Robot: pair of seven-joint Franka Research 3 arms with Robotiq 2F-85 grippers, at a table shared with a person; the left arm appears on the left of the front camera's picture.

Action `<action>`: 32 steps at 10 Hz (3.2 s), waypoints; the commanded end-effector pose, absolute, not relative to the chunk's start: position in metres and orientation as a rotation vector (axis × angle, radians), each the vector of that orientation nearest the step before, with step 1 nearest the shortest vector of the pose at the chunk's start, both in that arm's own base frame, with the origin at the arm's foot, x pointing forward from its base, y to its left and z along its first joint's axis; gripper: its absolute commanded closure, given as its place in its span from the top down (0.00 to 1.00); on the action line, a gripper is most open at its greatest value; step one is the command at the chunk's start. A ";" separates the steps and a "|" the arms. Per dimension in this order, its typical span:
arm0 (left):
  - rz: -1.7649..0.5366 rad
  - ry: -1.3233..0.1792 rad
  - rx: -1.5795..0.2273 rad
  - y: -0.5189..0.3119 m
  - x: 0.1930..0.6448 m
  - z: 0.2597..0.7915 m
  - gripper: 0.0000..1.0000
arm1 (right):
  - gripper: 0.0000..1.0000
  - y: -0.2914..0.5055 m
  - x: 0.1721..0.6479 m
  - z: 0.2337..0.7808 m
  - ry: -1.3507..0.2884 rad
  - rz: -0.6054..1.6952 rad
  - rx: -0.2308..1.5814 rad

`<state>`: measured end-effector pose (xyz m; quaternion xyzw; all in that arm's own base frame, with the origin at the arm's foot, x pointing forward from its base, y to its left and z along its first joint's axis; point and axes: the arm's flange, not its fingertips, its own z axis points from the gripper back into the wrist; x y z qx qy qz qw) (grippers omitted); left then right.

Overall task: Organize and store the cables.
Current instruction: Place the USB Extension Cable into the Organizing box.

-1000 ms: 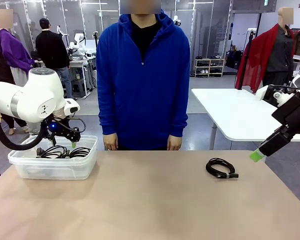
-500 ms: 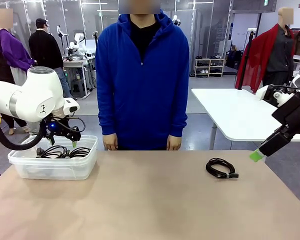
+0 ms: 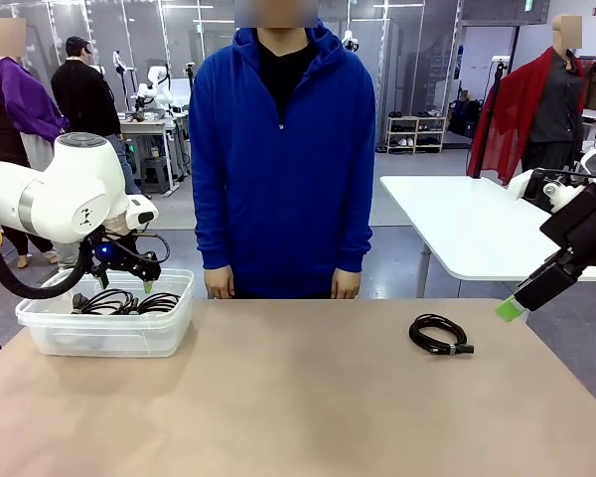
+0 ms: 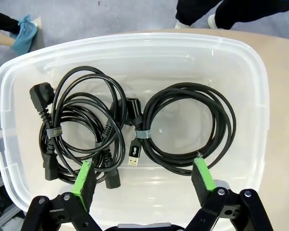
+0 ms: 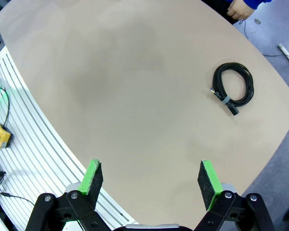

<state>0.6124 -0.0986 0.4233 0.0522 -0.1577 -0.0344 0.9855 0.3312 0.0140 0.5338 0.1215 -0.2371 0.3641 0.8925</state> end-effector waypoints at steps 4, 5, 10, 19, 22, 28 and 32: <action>-0.069 -0.317 0.105 -0.099 0.612 0.423 0.97 | 1.00 0.014 0.331 0.533 -0.483 0.752 0.237; -0.146 -0.350 0.088 -0.102 0.606 0.433 1.00 | 1.00 0.014 0.331 0.533 -0.483 0.752 0.237; -0.440 -0.359 -0.024 -0.106 0.538 0.476 1.00 | 1.00 0.014 0.331 0.533 -0.483 0.752 0.237; -0.700 -0.564 -0.160 -0.088 0.388 0.530 1.00 | 1.00 0.014 0.331 0.533 -0.483 0.752 0.237; -0.808 -0.651 -0.099 -0.074 0.367 0.531 1.00 | 1.00 0.014 0.331 0.533 -0.483 0.752 0.237; -0.865 -0.666 -0.121 -0.064 0.358 0.540 1.00 | 1.00 0.014 0.331 0.533 -0.483 0.752 0.237; -0.865 -0.666 -0.121 -0.064 0.358 0.540 1.00 | 1.00 0.014 0.331 0.533 -0.483 0.752 0.237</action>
